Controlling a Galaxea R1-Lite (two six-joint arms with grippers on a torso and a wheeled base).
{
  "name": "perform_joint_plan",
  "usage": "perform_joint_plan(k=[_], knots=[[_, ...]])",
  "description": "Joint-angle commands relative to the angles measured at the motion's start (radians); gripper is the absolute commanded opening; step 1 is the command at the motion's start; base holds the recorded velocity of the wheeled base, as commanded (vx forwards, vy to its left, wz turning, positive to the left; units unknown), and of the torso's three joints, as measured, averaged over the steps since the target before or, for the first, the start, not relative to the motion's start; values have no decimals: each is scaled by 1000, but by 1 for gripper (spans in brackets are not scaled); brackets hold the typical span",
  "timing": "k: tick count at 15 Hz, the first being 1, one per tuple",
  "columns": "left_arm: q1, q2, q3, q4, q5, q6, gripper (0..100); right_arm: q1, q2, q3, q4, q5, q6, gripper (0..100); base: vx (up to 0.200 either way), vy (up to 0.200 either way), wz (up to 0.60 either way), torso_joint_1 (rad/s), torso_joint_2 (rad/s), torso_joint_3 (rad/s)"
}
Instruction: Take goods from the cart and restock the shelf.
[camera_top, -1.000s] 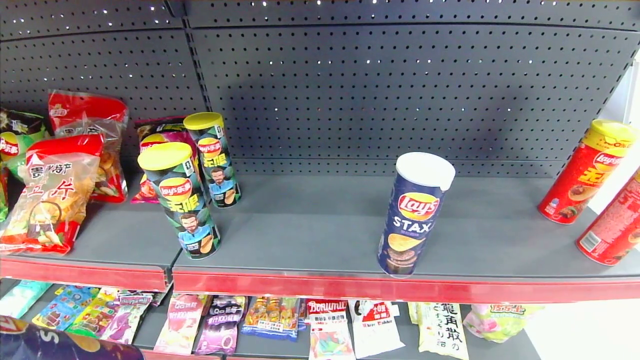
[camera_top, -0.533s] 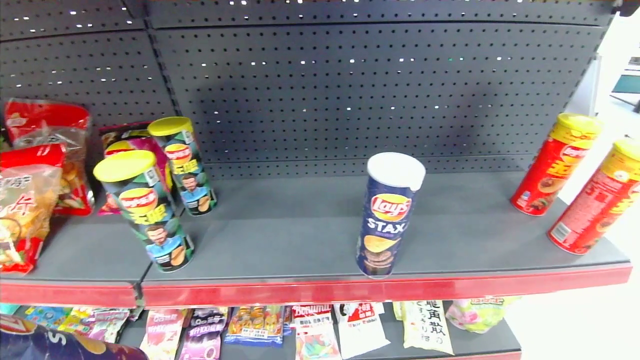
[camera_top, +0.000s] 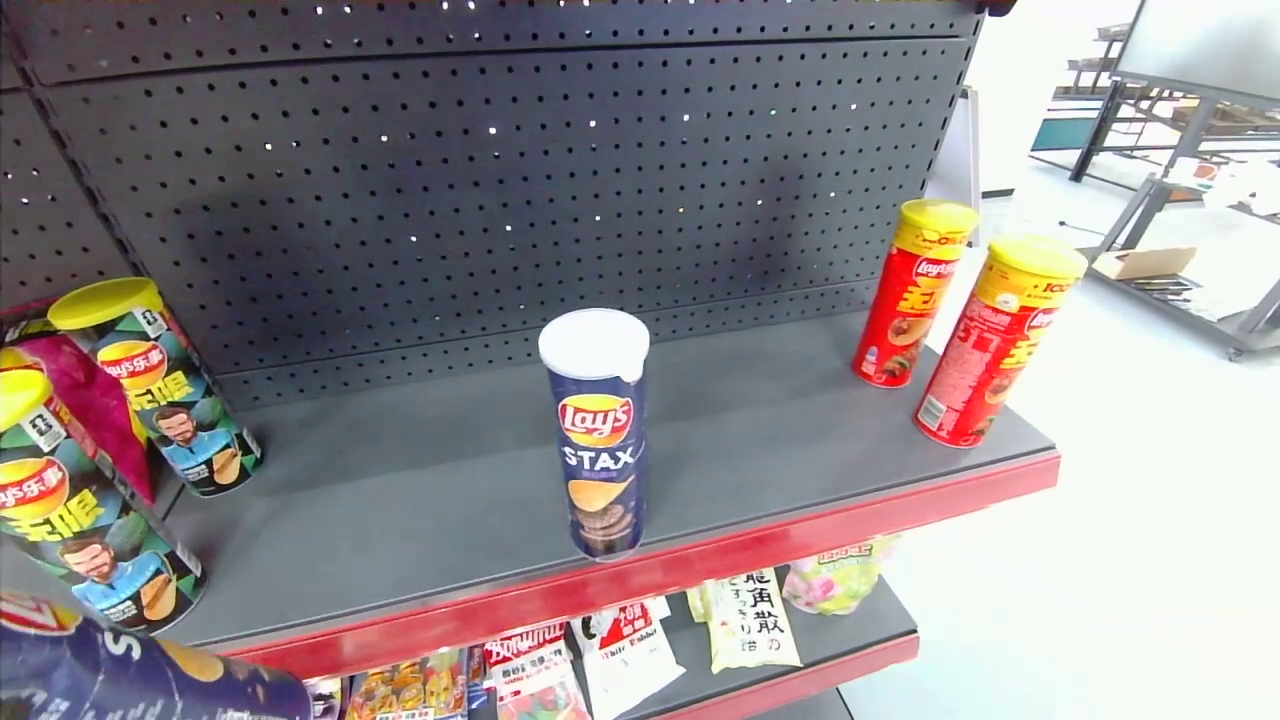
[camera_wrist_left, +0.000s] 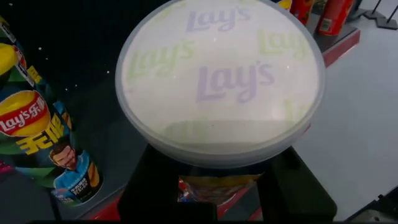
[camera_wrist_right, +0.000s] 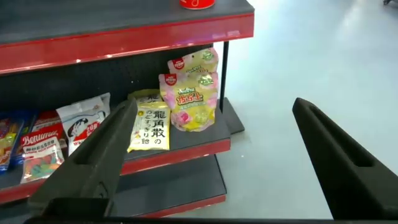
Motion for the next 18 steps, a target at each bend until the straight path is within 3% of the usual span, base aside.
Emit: perform_joint_plan(k=[1,3,8,15,18], knots=[[0,173,-21,-100,1,-9,0,0,4,0,0,-1,4,100,0,0,0,0,0,0],[0,353,-54,-227,1,-9,0,0,4,0,0,-4,7,100,0,0,0,0,0,0],[-18,646,-122,-410,-4,-4,0,0,4,0,0,-6,7,100,0,0,0,0,0,0],[-50,851,-257,-420,-4,-2,0,0,4,0,0,-6,7,100,0,0,0,0,0,0],[-135,981,-381,-422,2,-2,0,0,4,0,0,-6,7,100,0,0,0,0,0,0]])
